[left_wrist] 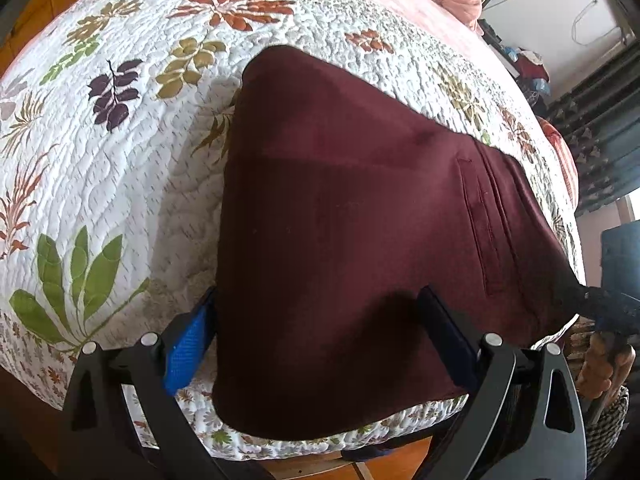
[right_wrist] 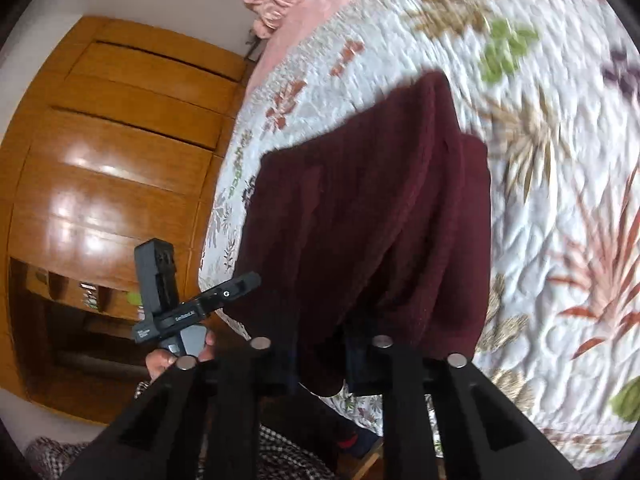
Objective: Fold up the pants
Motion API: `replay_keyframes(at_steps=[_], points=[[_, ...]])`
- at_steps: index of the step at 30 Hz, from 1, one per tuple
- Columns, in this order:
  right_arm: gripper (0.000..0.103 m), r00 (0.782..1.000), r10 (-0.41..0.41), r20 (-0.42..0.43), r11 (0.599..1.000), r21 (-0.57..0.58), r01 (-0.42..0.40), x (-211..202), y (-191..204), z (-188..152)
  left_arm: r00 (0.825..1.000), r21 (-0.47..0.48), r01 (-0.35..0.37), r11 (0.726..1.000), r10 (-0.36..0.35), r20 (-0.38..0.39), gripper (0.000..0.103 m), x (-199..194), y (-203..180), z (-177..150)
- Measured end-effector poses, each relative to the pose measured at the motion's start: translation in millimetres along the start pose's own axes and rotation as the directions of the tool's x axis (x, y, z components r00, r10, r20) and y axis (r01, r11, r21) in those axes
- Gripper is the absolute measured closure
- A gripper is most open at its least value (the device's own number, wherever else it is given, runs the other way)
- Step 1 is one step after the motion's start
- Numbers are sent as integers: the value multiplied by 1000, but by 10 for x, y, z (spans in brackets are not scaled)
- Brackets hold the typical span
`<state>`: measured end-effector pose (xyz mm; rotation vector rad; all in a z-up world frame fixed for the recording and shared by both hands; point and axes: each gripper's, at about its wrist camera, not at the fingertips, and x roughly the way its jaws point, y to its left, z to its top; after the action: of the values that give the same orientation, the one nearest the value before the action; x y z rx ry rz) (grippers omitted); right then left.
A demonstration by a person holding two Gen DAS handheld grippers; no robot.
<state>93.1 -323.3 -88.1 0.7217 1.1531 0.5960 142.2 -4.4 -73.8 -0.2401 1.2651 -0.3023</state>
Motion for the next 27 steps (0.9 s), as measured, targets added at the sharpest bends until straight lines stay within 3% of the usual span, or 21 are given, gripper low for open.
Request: replay_keyframes(at_steps=[3,6,10,13,15,16,20,24,27], points=[[89,998,26,54,1000,-12,-25,-261,85,56,999,9,0,1000,0,33,7,-102,-15,47],[89,997,-40,61,998,-40,42,-353,106,61,999,21,0,1000,-1,46,7,-127,-64,79],[89,990,-139,-14,990,17,139,-150,-244,-53,998,55,-53,997,52,20,6,78,-107,55],[87,995,-95,-18,994,46,96,-27,-402,-126,999,26,-49,998,49,-1,5,213,-30,37],[79,994,-105,-7,994,17,105,-87,-341,-115,1000,-14,-12,1000,12,-8,5,186,27,50],[67,991,-137,4,991,2,137,-134,-293,-110,1000,-18,-13,1000,13,-6,6,142,29,58],[65,956,-279,92,946,-143,290,-391,83,-133,997,28,-31,999,29,67,6,-151,-72,48],[65,955,-271,124,929,-227,293,-397,417,-180,994,77,0,997,-9,108,6,-343,-272,46],[65,951,-288,117,915,-260,309,-237,551,-215,995,132,-10,991,-3,98,6,-287,-413,28]])
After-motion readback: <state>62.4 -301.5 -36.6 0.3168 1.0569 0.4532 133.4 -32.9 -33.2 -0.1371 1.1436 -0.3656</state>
